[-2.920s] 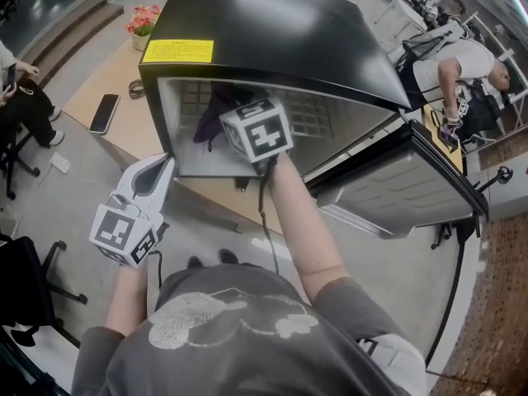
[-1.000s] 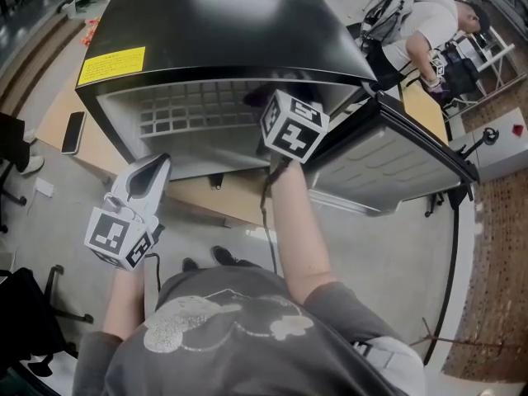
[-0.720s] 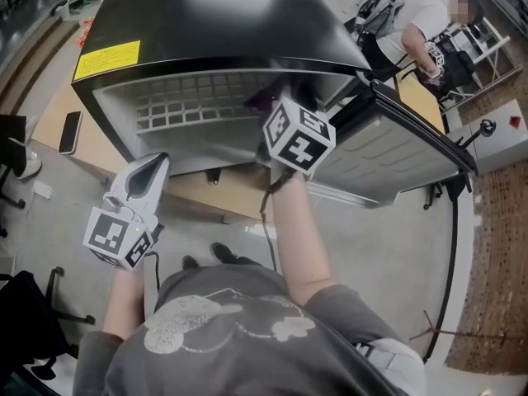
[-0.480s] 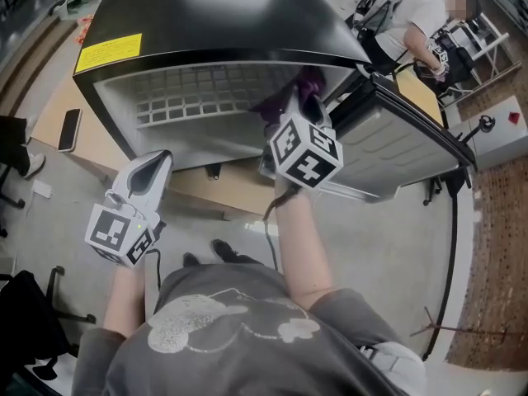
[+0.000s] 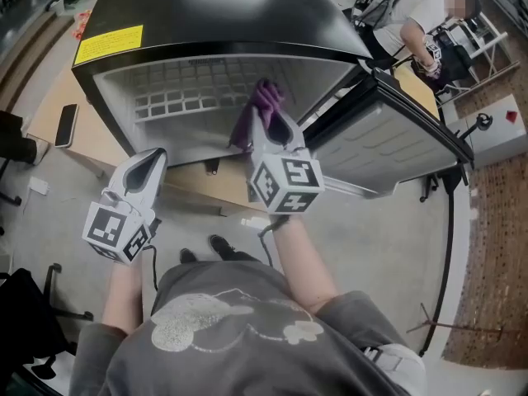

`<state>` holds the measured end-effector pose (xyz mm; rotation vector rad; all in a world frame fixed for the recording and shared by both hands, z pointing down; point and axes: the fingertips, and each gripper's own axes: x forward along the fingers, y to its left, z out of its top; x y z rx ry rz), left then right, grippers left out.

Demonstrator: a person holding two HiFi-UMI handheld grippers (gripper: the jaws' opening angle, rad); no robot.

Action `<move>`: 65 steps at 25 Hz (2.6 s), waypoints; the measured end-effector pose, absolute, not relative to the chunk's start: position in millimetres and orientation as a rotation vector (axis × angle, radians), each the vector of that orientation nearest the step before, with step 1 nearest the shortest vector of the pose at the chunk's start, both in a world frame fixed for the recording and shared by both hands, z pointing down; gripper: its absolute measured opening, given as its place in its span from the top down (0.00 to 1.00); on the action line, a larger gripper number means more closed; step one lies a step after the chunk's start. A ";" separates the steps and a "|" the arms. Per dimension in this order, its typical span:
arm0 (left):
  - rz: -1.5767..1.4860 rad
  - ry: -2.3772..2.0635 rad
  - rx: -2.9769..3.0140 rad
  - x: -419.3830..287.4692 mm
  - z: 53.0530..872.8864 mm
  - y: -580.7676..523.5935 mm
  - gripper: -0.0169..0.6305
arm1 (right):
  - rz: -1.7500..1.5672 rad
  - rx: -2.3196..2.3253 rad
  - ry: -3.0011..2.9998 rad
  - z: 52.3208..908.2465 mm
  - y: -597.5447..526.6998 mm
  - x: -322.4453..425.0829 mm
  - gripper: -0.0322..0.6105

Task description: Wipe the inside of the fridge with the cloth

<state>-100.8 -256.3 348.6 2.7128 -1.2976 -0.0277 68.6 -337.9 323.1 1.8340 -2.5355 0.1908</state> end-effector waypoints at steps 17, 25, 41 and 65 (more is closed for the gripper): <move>0.028 -1.535 2.535 -178.2 393.2 -248.4 0.95 | 0.153 0.995 -2.644 464.6 -315.4 -113.7 0.82; 0.060 -1.568 2.467 -196.5 403.7 -249.3 0.95 | 0.010 1.006 -2.598 486.4 -381.4 -154.2 0.82; 0.074 -1.548 2.459 -192.5 409.9 -262.4 0.95 | 0.037 0.907 -2.710 486.2 -373.7 -181.8 0.82; 0.090 -1.530 2.475 -153.6 419.1 -255.3 0.95 | 0.142 0.800 -2.593 516.3 -343.4 -150.5 0.82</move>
